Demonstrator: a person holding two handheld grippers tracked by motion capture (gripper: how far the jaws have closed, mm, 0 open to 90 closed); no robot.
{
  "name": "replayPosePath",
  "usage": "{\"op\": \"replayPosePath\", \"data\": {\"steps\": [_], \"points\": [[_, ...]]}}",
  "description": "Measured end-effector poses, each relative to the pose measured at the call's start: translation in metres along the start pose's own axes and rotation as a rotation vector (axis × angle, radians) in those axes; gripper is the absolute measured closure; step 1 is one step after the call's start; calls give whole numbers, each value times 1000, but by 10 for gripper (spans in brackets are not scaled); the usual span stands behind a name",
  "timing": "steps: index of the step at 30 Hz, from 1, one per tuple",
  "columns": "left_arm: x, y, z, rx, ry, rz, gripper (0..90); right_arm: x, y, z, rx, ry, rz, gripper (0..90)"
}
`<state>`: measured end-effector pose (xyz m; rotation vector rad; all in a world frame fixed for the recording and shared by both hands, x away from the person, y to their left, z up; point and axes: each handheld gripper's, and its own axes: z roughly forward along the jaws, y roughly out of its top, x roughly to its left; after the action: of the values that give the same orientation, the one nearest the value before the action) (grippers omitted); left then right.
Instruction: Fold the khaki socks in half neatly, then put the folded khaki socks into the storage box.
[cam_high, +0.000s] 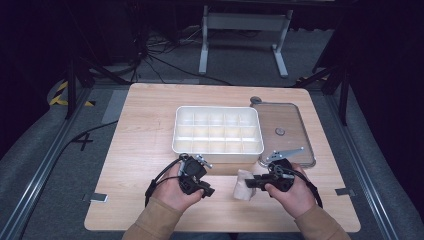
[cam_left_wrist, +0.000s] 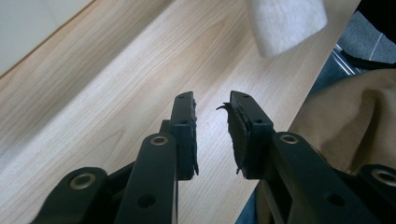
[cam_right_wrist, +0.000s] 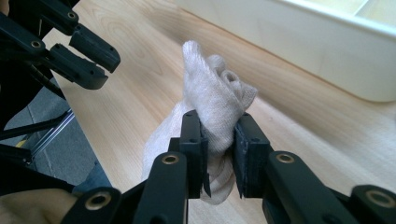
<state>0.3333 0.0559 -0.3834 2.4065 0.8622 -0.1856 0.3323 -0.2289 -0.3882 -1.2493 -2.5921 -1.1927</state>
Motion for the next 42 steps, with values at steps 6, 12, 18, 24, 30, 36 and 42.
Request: {"op": "replayPosePath", "data": {"steps": [6,12,18,24,30,36,42], "points": [[4,-2,-5,-14,6,-14,717,-4,10,-9,-8,-5,3,759],[7,-4,-8,-20,9,-17,715,-9,17,-16,-11,-18,2,759],[8,-5,-11,-26,8,-32,713,-13,22,-21,-15,-20,5,759],[10,-6,-14,-35,6,-33,711,-18,28,-28,-25,-23,9,758],[13,-7,-15,-44,4,-32,710,-21,32,-32,-31,-25,7,757],[14,-9,-19,-55,6,-40,706,-25,43,-38,-20,-37,-54,756],[17,-13,-22,-68,12,-48,702,-30,58,-45,20,-64,-110,756]]}}
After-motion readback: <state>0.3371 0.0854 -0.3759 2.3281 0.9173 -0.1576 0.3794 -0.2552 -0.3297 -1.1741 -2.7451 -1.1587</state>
